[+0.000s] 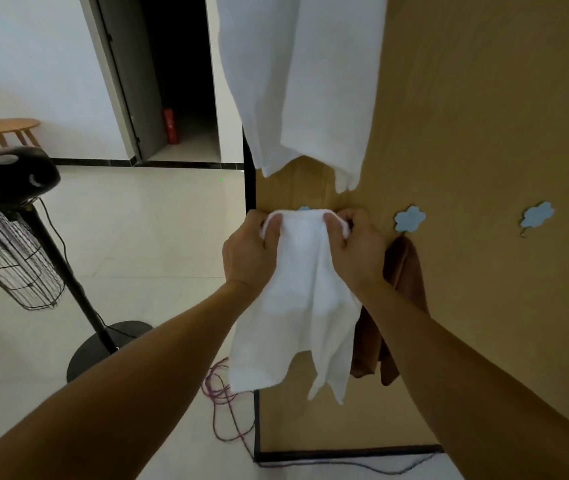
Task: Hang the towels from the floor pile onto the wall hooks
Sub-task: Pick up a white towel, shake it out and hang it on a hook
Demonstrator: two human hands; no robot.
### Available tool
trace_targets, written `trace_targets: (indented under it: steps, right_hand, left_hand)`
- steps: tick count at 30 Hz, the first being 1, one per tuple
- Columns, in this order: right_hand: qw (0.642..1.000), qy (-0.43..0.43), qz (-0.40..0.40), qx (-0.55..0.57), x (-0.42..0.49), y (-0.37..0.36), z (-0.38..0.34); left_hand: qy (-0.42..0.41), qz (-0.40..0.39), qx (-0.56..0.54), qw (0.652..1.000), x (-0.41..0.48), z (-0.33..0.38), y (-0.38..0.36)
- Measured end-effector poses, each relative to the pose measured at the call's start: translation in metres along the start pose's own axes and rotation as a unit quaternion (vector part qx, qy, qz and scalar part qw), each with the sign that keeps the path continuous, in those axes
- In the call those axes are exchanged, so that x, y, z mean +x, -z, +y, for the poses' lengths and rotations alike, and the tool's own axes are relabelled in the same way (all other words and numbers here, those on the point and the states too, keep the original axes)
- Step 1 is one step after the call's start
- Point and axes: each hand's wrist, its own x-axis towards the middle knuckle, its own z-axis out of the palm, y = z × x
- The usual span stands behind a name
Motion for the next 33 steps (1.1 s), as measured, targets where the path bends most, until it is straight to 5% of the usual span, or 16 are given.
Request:
trace_targets:
  steps: [7,12,17,23,27,31,33]
  right_hand:
    - [0.995,0.032,0.036,-0.090,-0.006,-0.009,0.005]
    - [0.991,-0.006,-0.022,-0.134,-0.018,-0.019,0.006]
    - [0.988,-0.076,-0.062,-0.122,-0.018,-0.023,0.002]
    - [0.979,-0.167,-0.118,-0.012,-0.019,-0.019,-0.004]
    - [0.978,-0.127,-0.123,-0.107,-0.022,-0.007,-0.003]
    - [0.975,0.024,0.035,-0.220,-0.040,-0.011,-0.007]
    - [0.968,0.088,0.024,-0.233,-0.044,-0.012,-0.004]
  left_hand:
    - [0.046,0.001,0.054,0.997,-0.008,-0.011,-0.009]
    - [0.154,-0.055,0.064,0.984,-0.025,-0.009,-0.020]
    - [0.304,-0.150,-0.056,0.939,-0.014,0.003,-0.020]
    - [0.354,-0.245,-0.111,0.896,-0.006,0.000,-0.014]
    - [0.246,-0.290,0.144,0.913,-0.010,0.007,-0.014]
    - [-0.043,-0.119,0.331,0.935,-0.036,0.000,-0.018]
    - [-0.155,-0.093,0.357,0.917,-0.039,-0.007,-0.015]
